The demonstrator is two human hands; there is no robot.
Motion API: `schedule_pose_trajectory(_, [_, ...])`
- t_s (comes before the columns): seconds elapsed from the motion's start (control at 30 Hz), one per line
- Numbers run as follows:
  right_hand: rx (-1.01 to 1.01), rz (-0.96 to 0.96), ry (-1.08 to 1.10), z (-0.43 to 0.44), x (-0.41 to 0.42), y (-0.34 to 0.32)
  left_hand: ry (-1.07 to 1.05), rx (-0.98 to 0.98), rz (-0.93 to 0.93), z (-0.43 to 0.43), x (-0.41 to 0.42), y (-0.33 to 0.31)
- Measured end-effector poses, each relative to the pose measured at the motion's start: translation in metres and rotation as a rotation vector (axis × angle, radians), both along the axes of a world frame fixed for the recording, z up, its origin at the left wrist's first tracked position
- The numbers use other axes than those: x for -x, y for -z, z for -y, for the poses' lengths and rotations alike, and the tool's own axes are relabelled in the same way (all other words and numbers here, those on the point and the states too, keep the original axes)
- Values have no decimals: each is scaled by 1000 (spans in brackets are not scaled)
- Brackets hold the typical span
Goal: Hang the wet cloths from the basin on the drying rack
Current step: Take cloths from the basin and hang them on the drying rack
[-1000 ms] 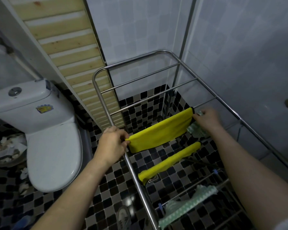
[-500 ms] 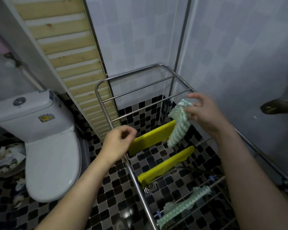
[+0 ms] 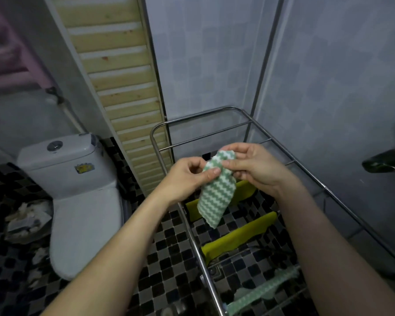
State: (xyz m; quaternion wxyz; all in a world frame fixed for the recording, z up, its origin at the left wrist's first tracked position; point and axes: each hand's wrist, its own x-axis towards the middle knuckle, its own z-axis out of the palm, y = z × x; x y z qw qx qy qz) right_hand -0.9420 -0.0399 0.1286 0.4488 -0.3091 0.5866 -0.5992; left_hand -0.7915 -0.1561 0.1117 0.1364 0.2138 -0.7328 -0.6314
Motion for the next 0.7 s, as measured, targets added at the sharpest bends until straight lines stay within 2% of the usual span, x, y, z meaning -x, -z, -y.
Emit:
schedule_pose_trajectory(0.2, [-53,-321,83,22,3,-17,112,307,203,38,-14,-2])
schedule_pose_trajectory(0.27, [-115,-474,113,32,6,-19,56,304,215,57,-19,0])
schedule_pose_trajectory(0.4, [-161,-601,145,46,14,-12,-98,221,126,90,-23,8])
schedule_pose_trajectory(0.47, [-172,-573,192,54,20,-5,-118,147,100,99,-21,13])
schedule_pose_trajectory(0.57, [-109,-400,307,66,27,9,-122,85,67,109,-14,20])
schedule_pose_trajectory(0.7, [-137,-410,434,91,40,31,-205,29,93,125,1,36])
